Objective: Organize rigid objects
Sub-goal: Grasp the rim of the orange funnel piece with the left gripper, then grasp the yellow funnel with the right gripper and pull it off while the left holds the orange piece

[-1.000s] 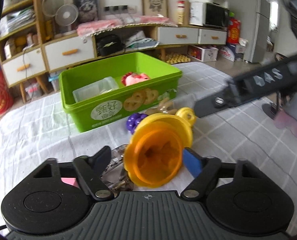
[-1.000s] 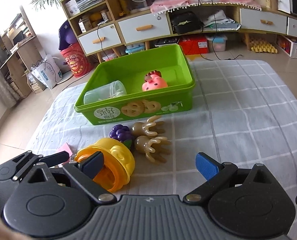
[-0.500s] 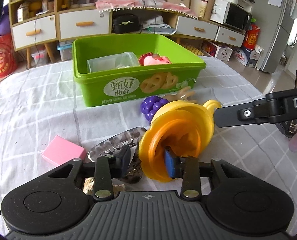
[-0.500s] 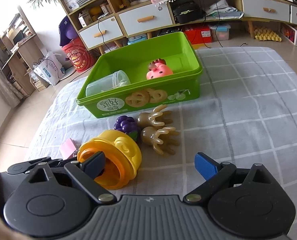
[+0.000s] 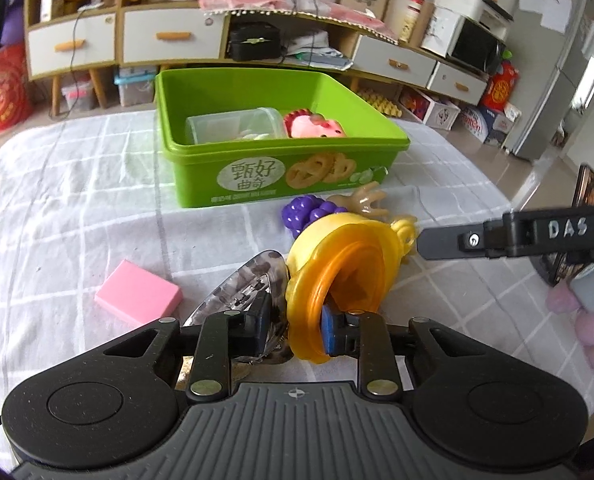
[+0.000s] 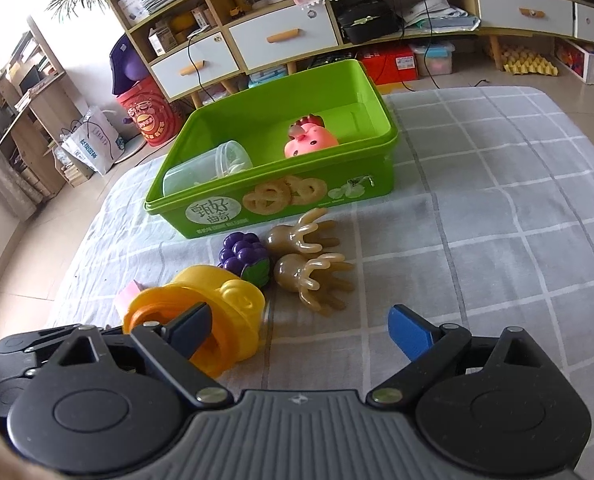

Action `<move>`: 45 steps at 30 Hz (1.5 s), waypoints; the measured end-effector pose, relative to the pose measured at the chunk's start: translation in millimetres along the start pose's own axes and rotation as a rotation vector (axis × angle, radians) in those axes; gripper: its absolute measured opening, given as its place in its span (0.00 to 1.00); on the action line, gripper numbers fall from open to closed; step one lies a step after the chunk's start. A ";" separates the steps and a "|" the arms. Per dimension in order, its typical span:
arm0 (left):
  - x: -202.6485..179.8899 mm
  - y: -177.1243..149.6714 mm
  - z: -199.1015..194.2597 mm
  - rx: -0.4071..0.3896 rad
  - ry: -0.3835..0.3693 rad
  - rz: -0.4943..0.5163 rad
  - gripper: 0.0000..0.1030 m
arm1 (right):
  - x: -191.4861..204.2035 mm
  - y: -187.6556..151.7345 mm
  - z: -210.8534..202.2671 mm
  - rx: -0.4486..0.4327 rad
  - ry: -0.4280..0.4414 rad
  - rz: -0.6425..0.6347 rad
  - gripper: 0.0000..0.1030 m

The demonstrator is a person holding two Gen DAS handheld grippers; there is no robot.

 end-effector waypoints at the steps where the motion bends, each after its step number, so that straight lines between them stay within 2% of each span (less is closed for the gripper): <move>1: 1.3 0.8 -1.6 0.001 -0.007 -0.014 0.29 | 0.2 -0.2 0.5 0.002 0.001 0.001 0.80; 13: 11.4 2.3 -18.7 0.040 -0.090 -0.156 0.29 | 9.0 -7.2 8.0 0.039 0.017 -0.035 0.74; 17: 25.0 -0.9 -20.9 0.073 -0.151 -0.298 0.29 | 7.7 -7.2 9.4 0.045 0.008 -0.023 0.73; 20: 37.9 -1.9 -24.4 0.070 -0.197 -0.410 0.29 | 6.6 -7.8 11.6 0.058 0.009 -0.010 0.70; 27: 52.4 -2.1 -25.4 0.066 -0.193 -0.491 0.29 | 13.9 -13.3 18.0 0.080 0.015 -0.025 0.68; 31: 56.5 -6.5 -20.5 0.087 -0.190 -0.525 0.33 | 20.3 -17.8 24.1 0.107 0.040 -0.024 0.60; 34: 58.1 -7.1 -20.0 0.089 -0.171 -0.519 0.36 | 24.3 -21.8 28.6 0.127 0.057 -0.024 0.49; 37: 56.3 -4.8 -21.7 0.082 -0.144 -0.472 0.36 | 25.8 -24.6 33.2 0.144 0.074 -0.007 0.42; 40: 50.2 -0.9 -25.4 0.074 -0.118 -0.394 0.33 | 24.9 -25.7 37.5 0.158 0.097 0.025 0.34; 45: 33.5 4.6 -30.4 0.070 -0.036 -0.205 0.32 | 24.4 -25.5 43.2 0.164 0.127 0.071 0.29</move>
Point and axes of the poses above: each gripper's, at about its wrist camera, not at the fingertips, and z roughly the way its jaws point, x to its left, y to its top, the point moved 5 cm from there along z, roughly the way its jaws point, and after that the axes turned 7 degrees about z, right-handed, at the moved point
